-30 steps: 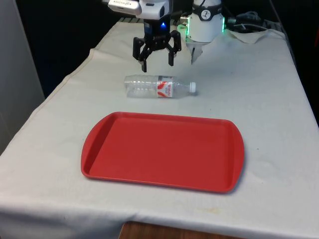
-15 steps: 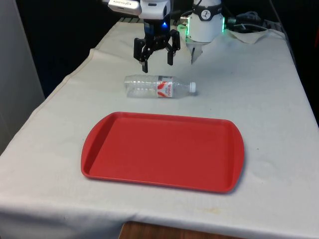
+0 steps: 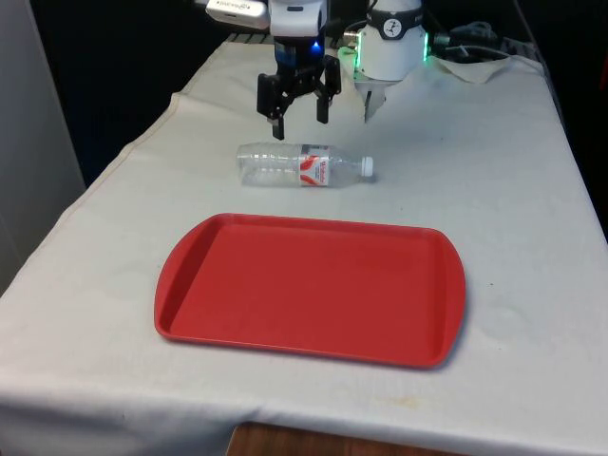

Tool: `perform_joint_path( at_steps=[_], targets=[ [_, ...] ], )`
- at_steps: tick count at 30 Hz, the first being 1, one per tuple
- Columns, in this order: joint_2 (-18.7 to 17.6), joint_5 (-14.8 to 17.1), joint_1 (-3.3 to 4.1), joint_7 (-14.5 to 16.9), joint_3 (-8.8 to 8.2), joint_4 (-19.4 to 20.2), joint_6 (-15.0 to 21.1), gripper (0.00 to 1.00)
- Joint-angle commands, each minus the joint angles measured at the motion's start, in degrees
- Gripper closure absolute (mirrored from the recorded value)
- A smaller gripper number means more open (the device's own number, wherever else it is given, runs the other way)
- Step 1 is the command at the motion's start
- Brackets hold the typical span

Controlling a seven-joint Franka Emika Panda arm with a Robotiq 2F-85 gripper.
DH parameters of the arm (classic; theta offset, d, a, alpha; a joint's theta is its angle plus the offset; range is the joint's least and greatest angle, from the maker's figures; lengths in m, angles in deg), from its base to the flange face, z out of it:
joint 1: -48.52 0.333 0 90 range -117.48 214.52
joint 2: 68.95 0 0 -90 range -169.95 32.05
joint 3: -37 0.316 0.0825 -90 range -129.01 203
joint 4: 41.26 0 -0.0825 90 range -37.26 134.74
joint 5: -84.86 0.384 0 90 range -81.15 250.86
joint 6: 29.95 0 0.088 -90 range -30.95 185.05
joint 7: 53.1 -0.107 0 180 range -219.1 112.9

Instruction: Place the bottle upright on the tray.

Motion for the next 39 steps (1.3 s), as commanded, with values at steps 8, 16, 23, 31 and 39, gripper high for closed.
perform_joint_path(
  at_steps=[8, 16, 23, 31, 39],
  targets=[
    [-0.06, 0.17, -0.06, 3.95, 0.23, -0.06, 0.06, 0.0],
    [-0.11, 0.17, -0.06, 7.16, 0.23, -0.06, 0.06, 0.0],
    [-0.06, 0.0, 0.0, 9.63, 0.11, 0.0, 0.0, 0.0],
    [-0.06, 0.0, 0.0, 12.89, 0.11, 0.0, 0.0, 0.0],
    [-0.11, 0.17, -0.06, 16.96, 0.29, 0.0, 0.06, 0.0]
  ],
)
